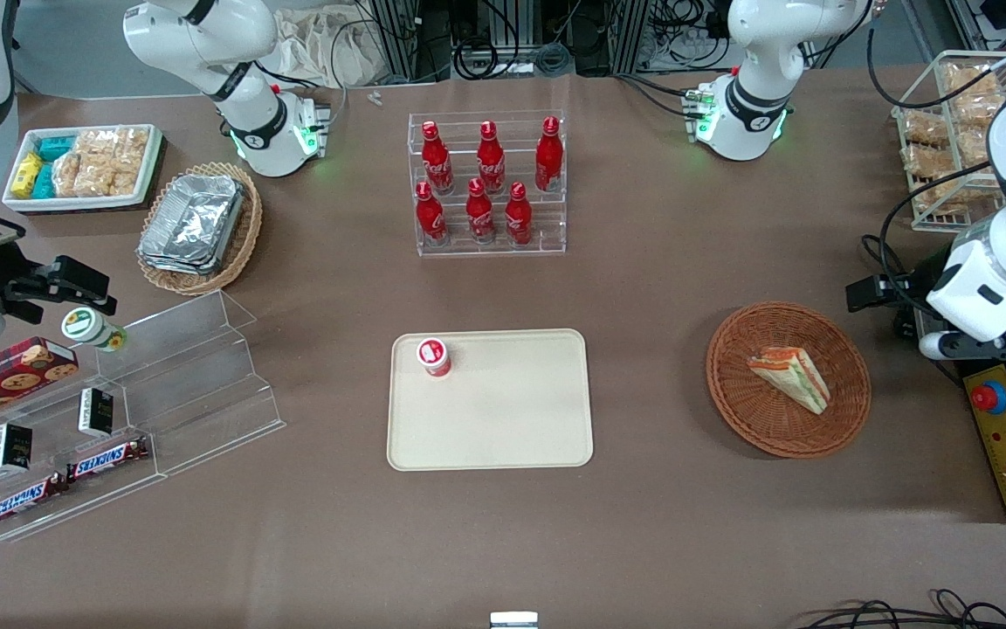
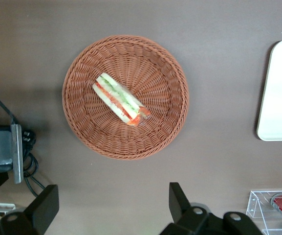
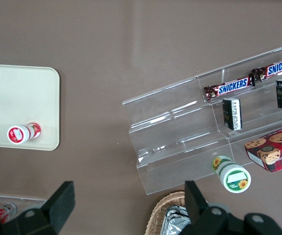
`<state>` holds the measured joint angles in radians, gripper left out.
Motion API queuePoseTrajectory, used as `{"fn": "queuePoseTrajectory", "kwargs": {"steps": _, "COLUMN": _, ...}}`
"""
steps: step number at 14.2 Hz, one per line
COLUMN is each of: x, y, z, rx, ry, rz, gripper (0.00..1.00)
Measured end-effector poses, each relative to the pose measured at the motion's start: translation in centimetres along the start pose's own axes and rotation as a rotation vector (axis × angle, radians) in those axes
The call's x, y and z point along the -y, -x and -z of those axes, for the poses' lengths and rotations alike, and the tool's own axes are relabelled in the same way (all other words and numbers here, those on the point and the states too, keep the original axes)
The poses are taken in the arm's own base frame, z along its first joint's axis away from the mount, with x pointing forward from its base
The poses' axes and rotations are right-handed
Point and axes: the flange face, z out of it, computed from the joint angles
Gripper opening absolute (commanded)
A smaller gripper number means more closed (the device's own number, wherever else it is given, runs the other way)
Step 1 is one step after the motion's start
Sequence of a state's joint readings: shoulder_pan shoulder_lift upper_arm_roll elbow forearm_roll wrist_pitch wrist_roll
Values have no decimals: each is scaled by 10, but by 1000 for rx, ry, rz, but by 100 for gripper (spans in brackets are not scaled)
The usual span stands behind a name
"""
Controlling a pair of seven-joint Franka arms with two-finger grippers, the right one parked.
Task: Place sandwich from basket to tray
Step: 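Lower the left gripper over the wrapped sandwich in the wicker basket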
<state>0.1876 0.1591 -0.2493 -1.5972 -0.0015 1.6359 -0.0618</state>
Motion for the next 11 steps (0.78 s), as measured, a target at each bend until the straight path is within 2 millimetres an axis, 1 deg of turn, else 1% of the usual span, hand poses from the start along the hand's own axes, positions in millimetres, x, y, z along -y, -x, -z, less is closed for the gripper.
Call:
{"fn": "queuePoseTrajectory", "kwargs": {"steps": 1, "x": -1, "y": -2, "z": 0, "rx": -2, "ry": 1, "rz": -6, "gripper": 100}}
{"fn": "queuePoseTrajectory", "kwargs": {"steps": 3, "x": -3, "y": -5, "z": -6, "rx": 8, "ry": 2, "rz": -14, "gripper": 100}}
{"fn": "queuePoseTrajectory", "kwargs": {"steps": 5, "x": -8, "y": -9, "z": -16, "rx": 23, "ry": -32, "rz": -7, "gripper": 100}}
{"fn": "queuePoseTrajectory", "kwargs": {"steps": 6, "x": -8, "y": -13, "z": -24, "rx": 32, "ry": -61, "rz": 51, "gripper": 100}}
{"fn": "queuePoseTrajectory", "kwargs": {"steps": 8, "x": -8, "y": -25, "z": -47, "rx": 31, "ry": -74, "rz": 227, "gripper": 100}}
{"fn": "queuePoseTrajectory", "kwargs": {"steps": 9, "x": -9, "y": -33, "z": -63, "rx": 15, "ry": -63, "rz": 294, "gripper": 100}}
{"fn": "queuePoseTrajectory", "kwargs": {"steps": 11, "x": -4, "y": -43, "z": -103, "rx": -19, "ry": -35, "rz": 449, "gripper": 100}}
